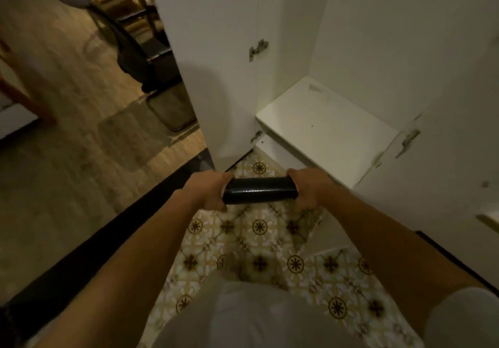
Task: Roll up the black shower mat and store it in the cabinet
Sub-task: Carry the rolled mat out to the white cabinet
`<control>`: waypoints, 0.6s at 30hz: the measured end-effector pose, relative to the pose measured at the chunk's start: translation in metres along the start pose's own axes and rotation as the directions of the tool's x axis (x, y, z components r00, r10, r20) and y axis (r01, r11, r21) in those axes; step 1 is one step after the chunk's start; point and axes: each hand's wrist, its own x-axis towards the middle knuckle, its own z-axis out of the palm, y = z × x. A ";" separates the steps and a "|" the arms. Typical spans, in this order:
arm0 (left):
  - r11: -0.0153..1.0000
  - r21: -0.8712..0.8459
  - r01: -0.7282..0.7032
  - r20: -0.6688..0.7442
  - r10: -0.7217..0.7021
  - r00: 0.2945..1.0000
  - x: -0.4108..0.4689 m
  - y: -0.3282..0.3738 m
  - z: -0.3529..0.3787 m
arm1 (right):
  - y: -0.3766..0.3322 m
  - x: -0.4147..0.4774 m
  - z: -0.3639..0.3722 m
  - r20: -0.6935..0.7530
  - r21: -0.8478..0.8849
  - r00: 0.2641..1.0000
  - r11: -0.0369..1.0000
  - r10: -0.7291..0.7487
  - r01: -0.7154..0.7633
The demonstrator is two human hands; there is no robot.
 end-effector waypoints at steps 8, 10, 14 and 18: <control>0.943 -0.074 -0.323 0.109 0.330 0.938 0.110 -0.052 -0.097 | 0.026 0.058 -0.045 0.029 0.227 0.981 0.954 0.194 -0.196; 0.925 -0.174 -0.337 0.144 0.362 0.921 0.137 -0.058 -0.121 | 0.044 0.071 -0.056 0.047 0.251 0.971 0.938 0.233 -0.237; 0.865 -0.410 -0.290 0.159 0.381 0.911 0.194 -0.067 -0.166 | 0.092 0.096 -0.075 0.080 0.359 0.955 0.886 0.284 -0.294; 0.707 -0.682 -0.188 0.123 0.364 0.923 0.261 -0.069 -0.185 | 0.148 0.132 -0.089 0.146 0.454 0.939 0.822 0.312 -0.344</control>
